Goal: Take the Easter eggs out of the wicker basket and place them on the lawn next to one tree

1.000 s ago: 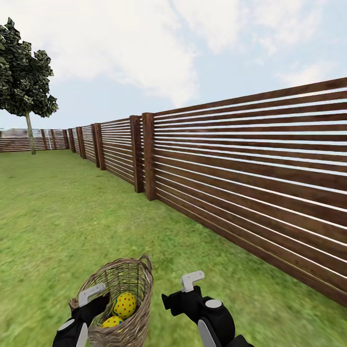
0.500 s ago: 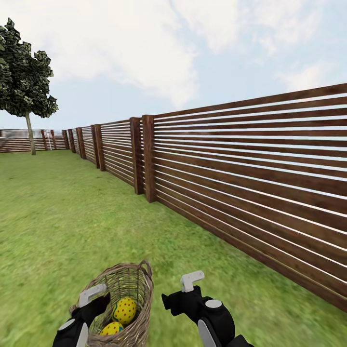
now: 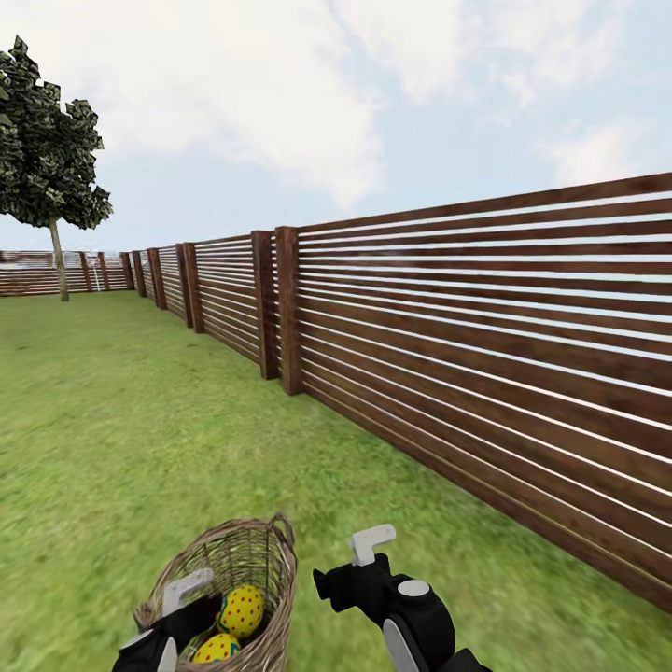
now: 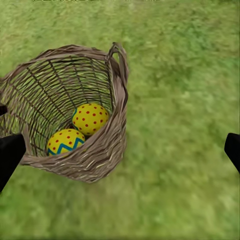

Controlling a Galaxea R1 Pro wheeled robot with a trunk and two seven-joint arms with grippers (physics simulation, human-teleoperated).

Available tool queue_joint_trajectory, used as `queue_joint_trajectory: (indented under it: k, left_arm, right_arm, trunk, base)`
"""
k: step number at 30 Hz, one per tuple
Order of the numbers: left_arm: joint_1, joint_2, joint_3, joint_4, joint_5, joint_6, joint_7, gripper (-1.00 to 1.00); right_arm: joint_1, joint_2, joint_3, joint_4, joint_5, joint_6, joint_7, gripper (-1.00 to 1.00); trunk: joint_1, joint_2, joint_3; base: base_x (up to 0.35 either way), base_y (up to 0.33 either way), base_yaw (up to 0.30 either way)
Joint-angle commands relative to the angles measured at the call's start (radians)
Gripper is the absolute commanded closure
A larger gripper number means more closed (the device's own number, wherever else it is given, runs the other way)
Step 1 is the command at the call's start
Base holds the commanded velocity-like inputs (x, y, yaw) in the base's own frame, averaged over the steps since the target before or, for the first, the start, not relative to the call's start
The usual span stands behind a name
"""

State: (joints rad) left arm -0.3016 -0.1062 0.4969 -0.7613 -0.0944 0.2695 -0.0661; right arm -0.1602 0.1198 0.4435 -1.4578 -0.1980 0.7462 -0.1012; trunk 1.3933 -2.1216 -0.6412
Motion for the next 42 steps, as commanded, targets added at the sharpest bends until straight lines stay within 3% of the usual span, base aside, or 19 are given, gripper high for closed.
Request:
queue_joint_trajectory:
  k: [1,10,42]
  left_arm:
    - [-0.003,-0.001,0.006,0.002,-0.01,0.007,-0.007,-1.0]
    - [-0.025,0.003,0.005,0.047,-0.009,0.009,-0.009,-1.0]
    - [-0.026,0.005,0.005,0.051,-0.011,0.005,-0.005,-1.0]
  right_arm:
    - [-0.001,0.0,0.001,-0.001,-0.011,0.004,-0.01,-1.0]
    - [-0.001,0.0,0.001,-0.001,-0.011,0.003,-0.01,-1.0]
    - [-0.001,0.0,0.001,-0.001,-0.011,0.004,-0.01,-1.0]
  trunk:
    - [-0.004,0.007,0.002]
    - [-0.012,0.021,0.008]
    - [-0.012,0.021,0.008]
  base:
    - [0.0,0.0,0.0]
    - [0.0,0.0,0.0]
    - [0.093,-0.018,0.0]
